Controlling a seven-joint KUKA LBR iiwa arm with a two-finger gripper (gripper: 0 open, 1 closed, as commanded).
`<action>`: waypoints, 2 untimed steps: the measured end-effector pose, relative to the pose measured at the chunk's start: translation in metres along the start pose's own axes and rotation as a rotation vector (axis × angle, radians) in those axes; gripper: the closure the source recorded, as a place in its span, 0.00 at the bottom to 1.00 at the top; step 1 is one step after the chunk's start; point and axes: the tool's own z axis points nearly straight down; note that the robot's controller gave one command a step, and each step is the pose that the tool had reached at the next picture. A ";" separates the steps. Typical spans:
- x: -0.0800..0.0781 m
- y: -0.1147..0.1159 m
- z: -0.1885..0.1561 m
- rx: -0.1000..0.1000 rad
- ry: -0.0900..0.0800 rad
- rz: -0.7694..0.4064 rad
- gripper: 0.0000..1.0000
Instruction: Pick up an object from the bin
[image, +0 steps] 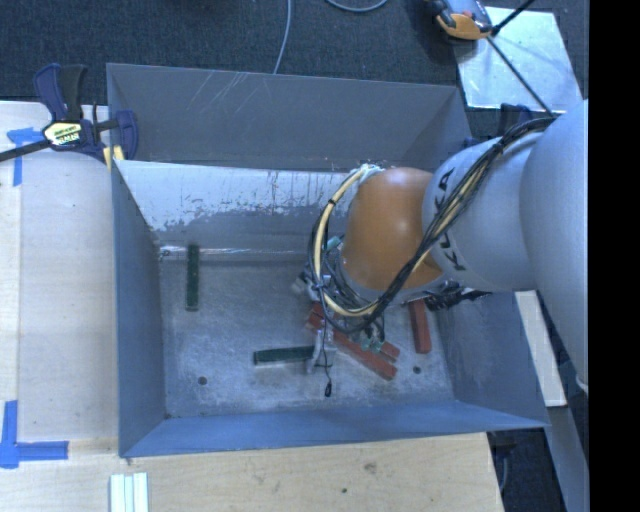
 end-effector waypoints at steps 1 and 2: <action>-0.007 0.003 0.007 -0.003 -0.009 0.012 1.00; -0.007 0.002 0.008 -0.002 -0.007 0.013 0.00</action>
Offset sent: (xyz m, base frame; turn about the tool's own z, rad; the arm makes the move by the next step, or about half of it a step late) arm 0.0000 0.0000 0.0000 0.0000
